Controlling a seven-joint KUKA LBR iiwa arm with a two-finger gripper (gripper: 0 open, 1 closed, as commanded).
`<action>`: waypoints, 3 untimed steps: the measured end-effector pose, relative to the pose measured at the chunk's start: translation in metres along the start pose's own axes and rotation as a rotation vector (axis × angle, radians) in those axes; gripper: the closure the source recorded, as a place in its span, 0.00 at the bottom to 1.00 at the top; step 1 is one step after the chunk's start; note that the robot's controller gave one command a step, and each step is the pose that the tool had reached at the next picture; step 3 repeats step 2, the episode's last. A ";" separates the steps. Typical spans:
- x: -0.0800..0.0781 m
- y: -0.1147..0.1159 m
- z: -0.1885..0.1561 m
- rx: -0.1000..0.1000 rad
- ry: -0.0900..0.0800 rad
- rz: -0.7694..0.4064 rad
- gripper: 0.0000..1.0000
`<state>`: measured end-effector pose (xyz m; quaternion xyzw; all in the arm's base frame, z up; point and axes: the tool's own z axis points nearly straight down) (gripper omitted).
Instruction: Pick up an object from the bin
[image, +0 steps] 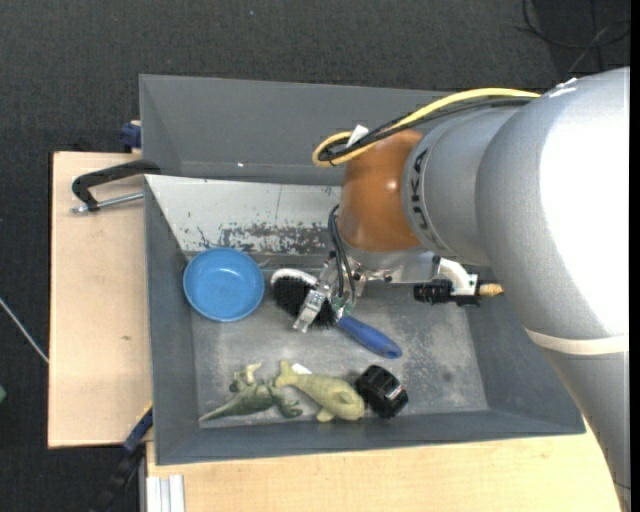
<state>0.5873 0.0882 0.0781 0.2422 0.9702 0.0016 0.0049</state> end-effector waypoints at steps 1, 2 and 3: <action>-0.001 0.002 -0.027 0.000 0.003 -0.002 1.00; -0.003 0.004 -0.075 -0.001 0.002 -0.004 1.00; -0.003 0.004 -0.075 -0.001 0.002 -0.004 1.00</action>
Offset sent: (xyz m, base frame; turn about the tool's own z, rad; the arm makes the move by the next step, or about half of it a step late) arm 0.0000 0.0001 0.0250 0.0000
